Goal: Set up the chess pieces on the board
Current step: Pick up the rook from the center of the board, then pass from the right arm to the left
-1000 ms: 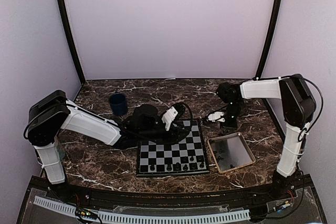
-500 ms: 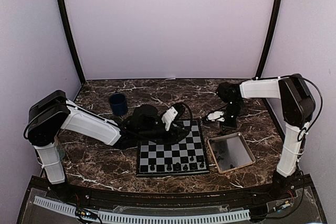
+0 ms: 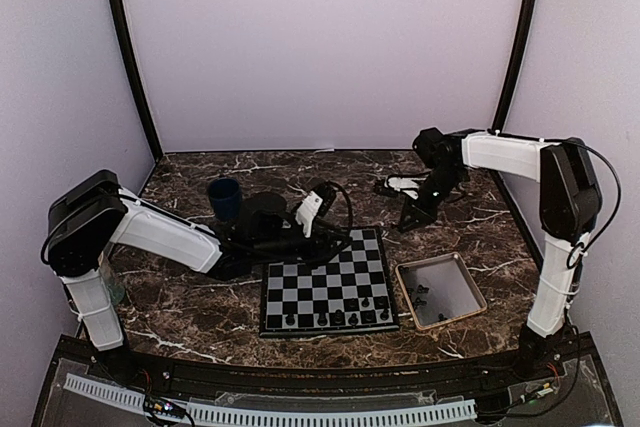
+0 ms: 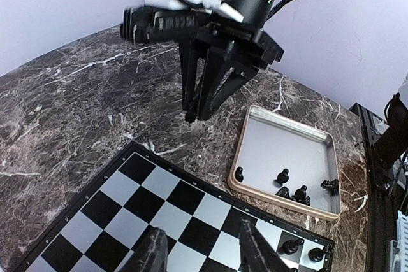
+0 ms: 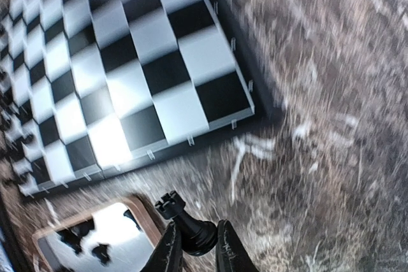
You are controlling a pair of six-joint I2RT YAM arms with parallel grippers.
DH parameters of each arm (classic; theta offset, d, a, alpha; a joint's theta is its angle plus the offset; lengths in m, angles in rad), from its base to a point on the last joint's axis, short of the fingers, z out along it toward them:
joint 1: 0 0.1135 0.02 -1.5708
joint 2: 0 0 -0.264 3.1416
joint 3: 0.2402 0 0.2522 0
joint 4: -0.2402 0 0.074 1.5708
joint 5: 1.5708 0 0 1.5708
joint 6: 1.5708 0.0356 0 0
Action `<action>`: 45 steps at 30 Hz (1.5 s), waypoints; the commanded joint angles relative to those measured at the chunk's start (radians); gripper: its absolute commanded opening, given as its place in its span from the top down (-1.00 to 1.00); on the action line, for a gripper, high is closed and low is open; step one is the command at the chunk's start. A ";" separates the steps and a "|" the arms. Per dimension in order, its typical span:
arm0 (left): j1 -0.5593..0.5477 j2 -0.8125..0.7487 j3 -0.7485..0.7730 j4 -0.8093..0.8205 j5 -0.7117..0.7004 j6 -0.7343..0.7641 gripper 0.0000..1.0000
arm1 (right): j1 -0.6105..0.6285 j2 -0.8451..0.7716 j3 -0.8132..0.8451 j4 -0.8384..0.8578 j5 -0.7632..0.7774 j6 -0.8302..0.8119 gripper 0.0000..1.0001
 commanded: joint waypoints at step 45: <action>0.081 0.189 0.051 0.293 0.256 -0.422 0.43 | 0.165 0.111 0.141 -0.040 -0.386 0.236 0.61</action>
